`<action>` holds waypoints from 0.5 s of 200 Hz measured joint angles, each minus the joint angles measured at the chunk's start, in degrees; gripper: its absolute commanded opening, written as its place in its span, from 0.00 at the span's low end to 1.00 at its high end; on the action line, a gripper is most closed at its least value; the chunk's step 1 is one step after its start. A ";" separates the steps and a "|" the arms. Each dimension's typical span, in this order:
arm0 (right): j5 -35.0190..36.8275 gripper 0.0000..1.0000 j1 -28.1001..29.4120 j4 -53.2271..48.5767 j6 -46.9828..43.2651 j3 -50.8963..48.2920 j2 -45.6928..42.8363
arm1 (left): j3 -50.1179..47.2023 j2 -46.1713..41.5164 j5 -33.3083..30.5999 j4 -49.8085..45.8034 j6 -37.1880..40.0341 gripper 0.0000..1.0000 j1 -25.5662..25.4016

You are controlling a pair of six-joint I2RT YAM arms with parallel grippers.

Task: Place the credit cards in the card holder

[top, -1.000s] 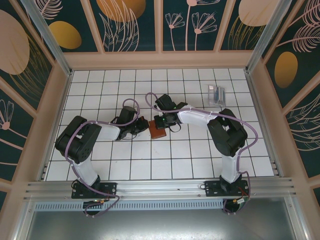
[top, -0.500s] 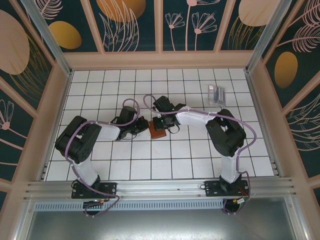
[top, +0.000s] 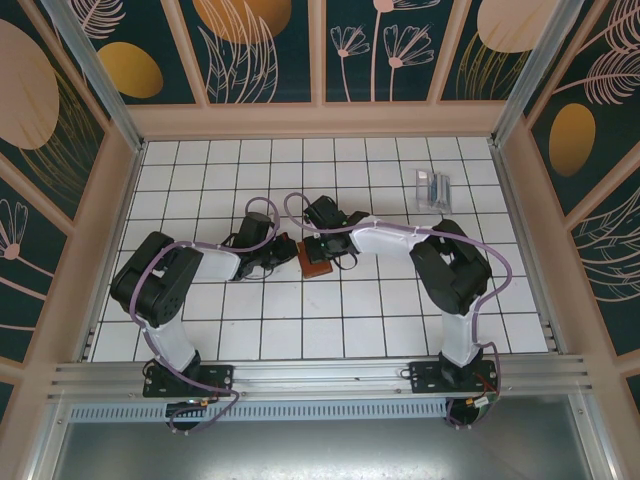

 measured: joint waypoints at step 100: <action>-1.44 0.00 -2.75 0.96 0.04 -1.03 -3.21 | 0.44 0.02 0.00 -0.85 0.00 0.05 0.00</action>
